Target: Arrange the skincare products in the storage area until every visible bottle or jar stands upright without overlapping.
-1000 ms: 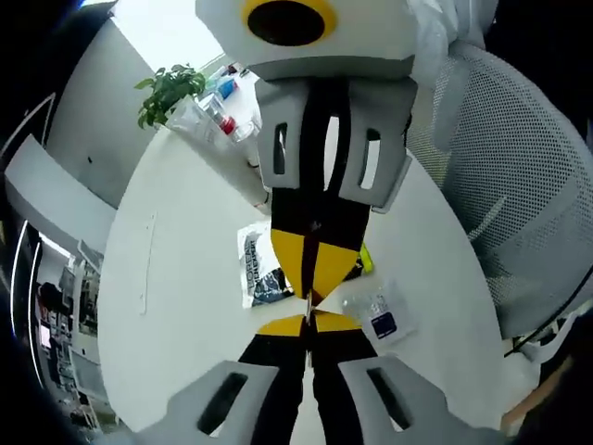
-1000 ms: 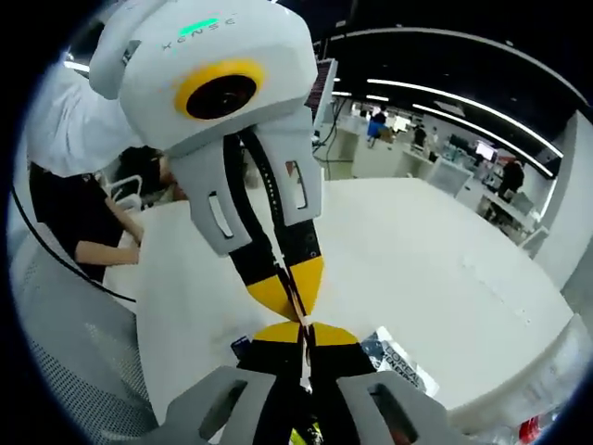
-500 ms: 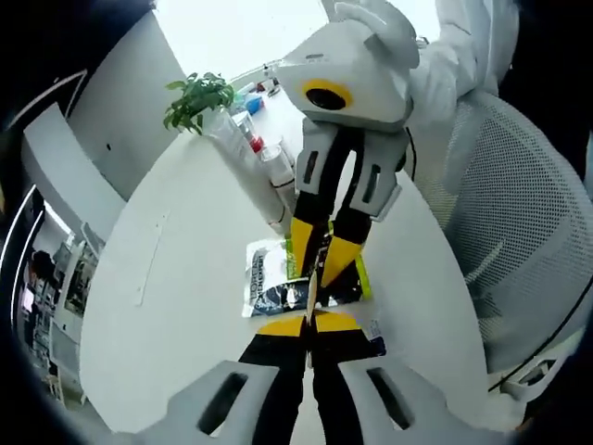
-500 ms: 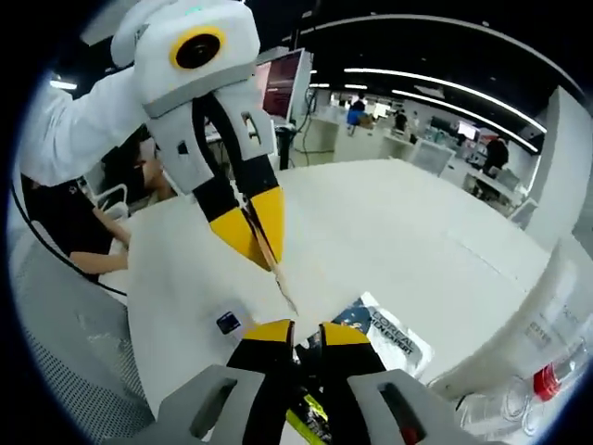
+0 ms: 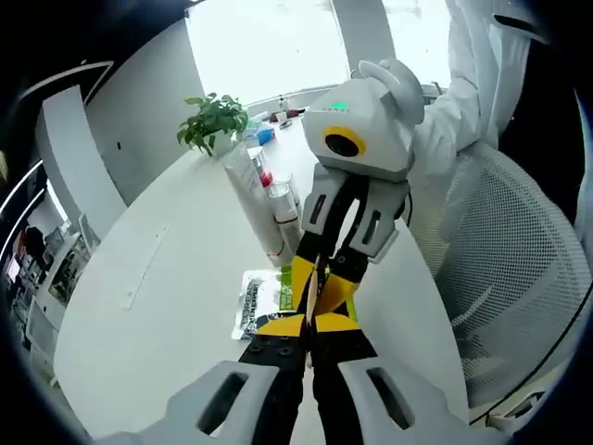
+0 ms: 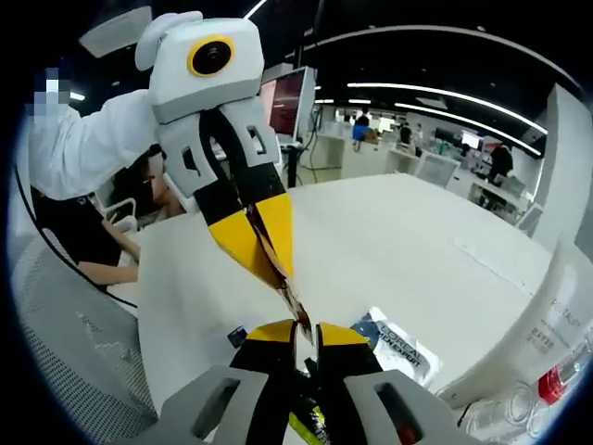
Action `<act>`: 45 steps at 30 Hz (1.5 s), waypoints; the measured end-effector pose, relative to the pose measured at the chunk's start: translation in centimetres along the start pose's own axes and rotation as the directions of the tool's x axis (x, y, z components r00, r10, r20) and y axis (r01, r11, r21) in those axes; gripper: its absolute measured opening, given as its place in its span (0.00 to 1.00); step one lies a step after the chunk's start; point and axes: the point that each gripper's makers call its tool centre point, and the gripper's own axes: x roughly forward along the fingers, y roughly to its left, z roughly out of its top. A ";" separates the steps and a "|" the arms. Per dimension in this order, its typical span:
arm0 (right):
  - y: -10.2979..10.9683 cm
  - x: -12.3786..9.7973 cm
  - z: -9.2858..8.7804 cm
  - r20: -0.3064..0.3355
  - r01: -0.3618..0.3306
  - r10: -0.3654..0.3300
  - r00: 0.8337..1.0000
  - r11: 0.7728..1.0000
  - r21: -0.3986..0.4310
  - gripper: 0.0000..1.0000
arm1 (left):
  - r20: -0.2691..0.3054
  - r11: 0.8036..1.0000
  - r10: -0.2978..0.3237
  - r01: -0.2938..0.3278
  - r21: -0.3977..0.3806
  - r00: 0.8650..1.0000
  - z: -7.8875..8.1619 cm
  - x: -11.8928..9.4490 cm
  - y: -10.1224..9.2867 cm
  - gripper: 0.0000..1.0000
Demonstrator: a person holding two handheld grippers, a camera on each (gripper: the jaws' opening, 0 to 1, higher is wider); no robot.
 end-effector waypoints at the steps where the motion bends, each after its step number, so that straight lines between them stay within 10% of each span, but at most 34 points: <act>1: 0.0 0.0 -0.1 -0.002 -0.003 0.003 1.000 1.000 0.002 0.00 | 0.002 1.000 0.005 -0.005 -0.003 1.000 -0.1 0.0 0.1 0.02; 27: 0.2 -0.8 1.2 -0.024 0.026 -0.031 0.999 0.984 -0.174 0.00 | -0.137 0.995 0.086 -0.078 0.062 0.987 -2.9 0.2 0.8 0.05; 45: 0.5 -0.5 -0.1 -0.095 0.017 -0.045 0.994 0.961 -0.275 0.00 | -0.134 0.990 0.107 -0.093 0.106 0.985 -2.0 -0.5 0.6 0.15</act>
